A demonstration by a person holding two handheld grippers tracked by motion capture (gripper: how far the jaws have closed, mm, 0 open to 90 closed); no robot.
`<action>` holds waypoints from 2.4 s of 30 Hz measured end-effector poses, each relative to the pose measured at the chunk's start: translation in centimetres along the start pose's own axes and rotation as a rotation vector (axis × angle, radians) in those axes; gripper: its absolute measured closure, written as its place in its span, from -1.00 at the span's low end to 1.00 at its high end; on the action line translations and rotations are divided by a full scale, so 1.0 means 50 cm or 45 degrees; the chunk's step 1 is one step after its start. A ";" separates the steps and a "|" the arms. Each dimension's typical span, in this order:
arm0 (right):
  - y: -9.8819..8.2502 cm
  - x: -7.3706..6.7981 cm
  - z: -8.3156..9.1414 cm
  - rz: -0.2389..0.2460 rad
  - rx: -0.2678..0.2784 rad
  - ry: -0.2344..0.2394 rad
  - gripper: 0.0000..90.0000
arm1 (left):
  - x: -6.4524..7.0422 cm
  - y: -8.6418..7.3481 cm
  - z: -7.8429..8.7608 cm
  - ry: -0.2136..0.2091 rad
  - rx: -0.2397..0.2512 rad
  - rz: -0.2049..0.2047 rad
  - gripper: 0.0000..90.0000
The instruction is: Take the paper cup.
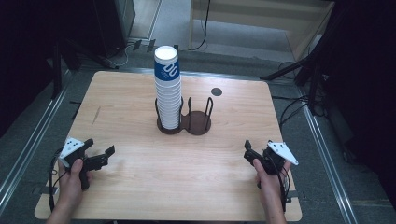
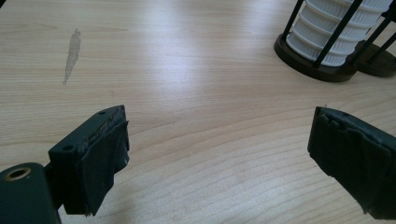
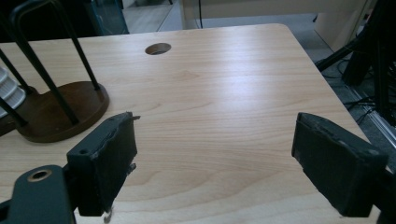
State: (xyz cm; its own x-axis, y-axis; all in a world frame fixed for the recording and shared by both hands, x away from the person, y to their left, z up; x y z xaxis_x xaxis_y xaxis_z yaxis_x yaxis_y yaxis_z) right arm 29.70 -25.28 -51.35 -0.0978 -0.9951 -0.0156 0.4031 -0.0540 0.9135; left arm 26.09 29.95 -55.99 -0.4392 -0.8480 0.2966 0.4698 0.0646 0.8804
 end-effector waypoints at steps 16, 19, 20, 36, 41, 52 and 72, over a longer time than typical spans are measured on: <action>0.054 -0.088 -0.011 0.031 0.046 0.089 -0.70 | -0.001 0.000 0.000 -0.005 -0.007 -0.005 -0.86; 0.061 -0.105 -0.014 0.046 0.051 0.086 -0.73 | -0.001 0.000 0.000 -0.005 -0.008 -0.004 -0.86; 0.061 -0.105 -0.014 0.046 0.051 0.086 -0.73 | -0.001 0.000 0.000 -0.005 -0.008 -0.004 -0.86; 0.104 -0.187 -0.014 0.082 0.073 0.226 -0.77 | 0.000 0.000 0.000 -0.015 -0.005 -0.008 -0.86; 0.120 -0.227 -0.009 0.114 0.097 0.274 -0.77 | 0.000 0.000 0.000 -0.015 -0.006 -0.009 -0.86; 0.150 -0.292 -0.001 0.143 0.126 0.348 -0.77 | 0.000 0.000 -0.001 -0.015 -0.002 -0.010 -0.86; 0.189 -0.394 0.011 0.162 0.158 0.460 -0.77 | 0.000 0.001 -0.001 -0.021 -0.002 -0.012 -0.86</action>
State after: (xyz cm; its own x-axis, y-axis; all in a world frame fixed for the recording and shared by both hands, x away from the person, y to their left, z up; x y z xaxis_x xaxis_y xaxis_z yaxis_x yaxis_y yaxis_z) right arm 34.95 -6.15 -42.18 0.2809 -0.9595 -0.0207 0.2764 0.0602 0.9592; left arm 26.13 29.92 -55.97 -0.4560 -0.8399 0.2942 0.4669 0.0557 0.8826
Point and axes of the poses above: each handheld gripper's, and its own axes: z roughly backward along the jaws, y roughly out of its top, x roughly to its right, the point moved 2 cm from there along -z, roughly forward along the jaws, and after that the axes turned 13 degrees about -y, right-handed, at the moved point
